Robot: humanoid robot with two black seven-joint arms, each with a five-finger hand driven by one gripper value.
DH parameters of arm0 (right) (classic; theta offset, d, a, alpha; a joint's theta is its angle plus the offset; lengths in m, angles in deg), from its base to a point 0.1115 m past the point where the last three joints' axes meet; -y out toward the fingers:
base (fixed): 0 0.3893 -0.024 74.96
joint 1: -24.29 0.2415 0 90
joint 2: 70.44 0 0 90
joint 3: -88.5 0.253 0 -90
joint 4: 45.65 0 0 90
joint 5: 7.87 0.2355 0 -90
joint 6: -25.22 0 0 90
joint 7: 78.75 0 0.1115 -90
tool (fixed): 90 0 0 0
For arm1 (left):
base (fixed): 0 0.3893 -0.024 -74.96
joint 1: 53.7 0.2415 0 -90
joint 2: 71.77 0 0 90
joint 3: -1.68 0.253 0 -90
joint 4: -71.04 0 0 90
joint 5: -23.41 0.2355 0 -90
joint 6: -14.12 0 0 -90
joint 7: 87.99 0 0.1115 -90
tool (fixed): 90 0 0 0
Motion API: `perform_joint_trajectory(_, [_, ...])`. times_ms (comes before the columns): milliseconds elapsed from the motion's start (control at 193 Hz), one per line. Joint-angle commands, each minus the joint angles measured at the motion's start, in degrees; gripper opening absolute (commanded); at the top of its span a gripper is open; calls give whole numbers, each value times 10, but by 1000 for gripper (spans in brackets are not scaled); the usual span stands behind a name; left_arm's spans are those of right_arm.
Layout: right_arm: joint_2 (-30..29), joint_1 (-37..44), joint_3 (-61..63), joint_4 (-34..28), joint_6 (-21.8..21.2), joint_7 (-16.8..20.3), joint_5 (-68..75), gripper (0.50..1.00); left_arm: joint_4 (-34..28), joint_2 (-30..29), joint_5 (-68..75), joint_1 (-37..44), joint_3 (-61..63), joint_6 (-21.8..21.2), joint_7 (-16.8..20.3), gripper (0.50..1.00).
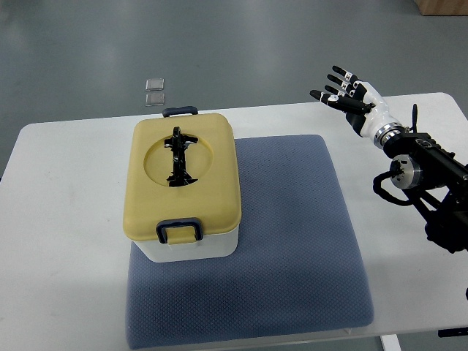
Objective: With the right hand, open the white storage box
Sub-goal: 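Raise the right hand and swing it over the yellow lid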
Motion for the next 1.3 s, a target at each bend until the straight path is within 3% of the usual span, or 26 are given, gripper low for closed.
perform_joint_trajectory(0, [6,2,-3,0,-17,0,-5,928,0,0,0,0,0,0,1,1000])
perform_joint_trajectory(312, [65,89,-114,-8,-19,-4,0,926,0,0,1,0,0,0,0,1000])
perform_joint_trajectory(582, [111,191,-268,-17,-19,-54,1,926,0,0,1,0,0,0,0,1000])
perform_joint_trajectory(587, [115,222,-313,-17,-20,-68,1,926,0,0,0,0,0,0,0,1000])
perform_joint_trajectory(701, [118,296,-408,-18,-22,-98,1,926,0,0,0,0,0,0,1,1000])
perform_joint_trajectory(950, [111,457,-565,-48,-60,-156,0,926,0,0,0,0,0,0,0,1000])
perform_joint_trajectory(1293, [68,587,-656,-82,-147,-191,-8,926,0,0,0,0,0,0,0,1000])
